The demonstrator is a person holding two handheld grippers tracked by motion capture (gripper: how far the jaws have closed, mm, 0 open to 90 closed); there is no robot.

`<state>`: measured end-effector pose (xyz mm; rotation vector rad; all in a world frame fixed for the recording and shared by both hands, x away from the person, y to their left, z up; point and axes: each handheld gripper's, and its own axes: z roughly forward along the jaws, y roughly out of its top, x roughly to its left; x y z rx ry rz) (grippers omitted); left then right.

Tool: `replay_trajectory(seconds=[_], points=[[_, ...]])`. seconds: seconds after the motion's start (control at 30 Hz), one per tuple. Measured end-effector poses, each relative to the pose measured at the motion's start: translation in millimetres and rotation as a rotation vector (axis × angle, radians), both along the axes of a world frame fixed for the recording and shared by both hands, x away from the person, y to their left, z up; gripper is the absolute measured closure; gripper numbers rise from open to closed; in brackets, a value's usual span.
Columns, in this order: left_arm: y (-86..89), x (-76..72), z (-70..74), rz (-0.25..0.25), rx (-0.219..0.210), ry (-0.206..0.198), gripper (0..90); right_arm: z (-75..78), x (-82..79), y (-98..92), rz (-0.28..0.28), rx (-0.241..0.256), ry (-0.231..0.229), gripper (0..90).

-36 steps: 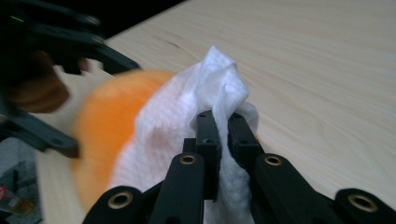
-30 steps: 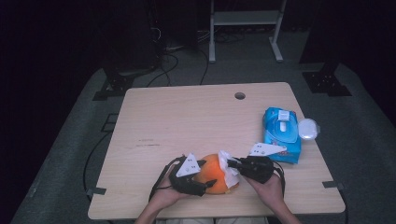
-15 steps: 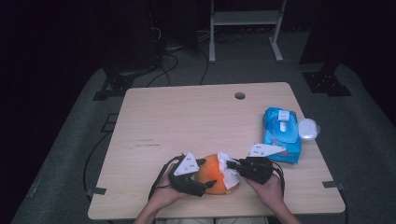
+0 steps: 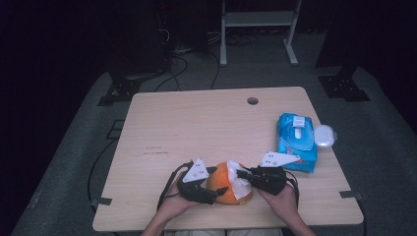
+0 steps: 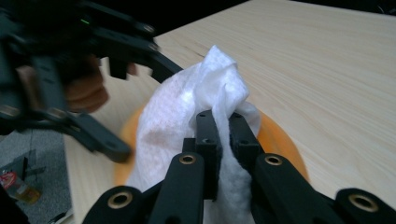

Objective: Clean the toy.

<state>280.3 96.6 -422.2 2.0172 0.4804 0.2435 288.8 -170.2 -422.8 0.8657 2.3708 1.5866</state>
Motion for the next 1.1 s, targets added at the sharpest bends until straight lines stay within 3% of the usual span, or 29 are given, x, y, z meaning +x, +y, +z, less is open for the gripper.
replay_trajectory(seconds=[0.07, 0.17, 0.23, 0.33, 0.43, 0.53, 0.63, 0.73, 0.8, 0.93, 1.1], points=[[1.4, 1.9, 0.4, 0.005, -0.016, 0.031, 18.2, -3.7, 5.2, -6.7, -0.025, 0.019, 0.024, 84.0], [-2.2, 3.6, -7.8, 0.007, 0.037, 0.063, 14.0, -2.5, 7.7, -11.4, -0.045, 0.024, 0.027, 84.0], [-4.4, 1.9, -8.8, 0.02, 0.072, 0.03, 20.8, -2.6, 6.0, -8.4, -0.039, 0.019, 0.026, 84.0], [-5.0, -1.0, -4.1, 0.036, 0.073, -0.012, 29.5, 0.5, 0.5, -3.2, -0.021, 0.039, 0.019, 84.0], [-7.5, -2.8, -1.2, 0.03, 0.065, -0.029, 31.8, 7.1, -4.6, -1.2, 0.021, 0.082, -0.002, 83.9], [-8.7, -2.8, -0.9, 0.021, 0.057, -0.031, 30.8, 7.3, -4.1, -1.7, 0.018, 0.069, -0.009, 84.1], [-4.9, 0.5, -2.0, 0.029, 0.025, 0.01, 21.6, 0.3, 3.6, -9.3, -0.009, 0.069, 0.019, 84.2], [-2.2, 3.5, -5.7, 0.047, 0.035, 0.049, 13.8, -2.7, 8.2, -14.7, -0.034, 0.075, 0.033, 84.1], [-3.0, 4.7, -9.4, 0.042, 0.033, 0.071, 16.7, -1.0, 7.9, -15.3, -0.043, 0.061, 0.024, 84.2], [-5.9, 0.4, -4.0, 0.054, 0.049, -0.001, 32.6, 5.8, -1.1, -8.3, -0.041, 0.054, -0.012, 84.3], [-12.4, -8.4, 5.3, 0.038, 0.053, -0.07, 37.6, 19.4, -13.8, 4.4, 0.038, 0.079, -0.075, 84.2]])
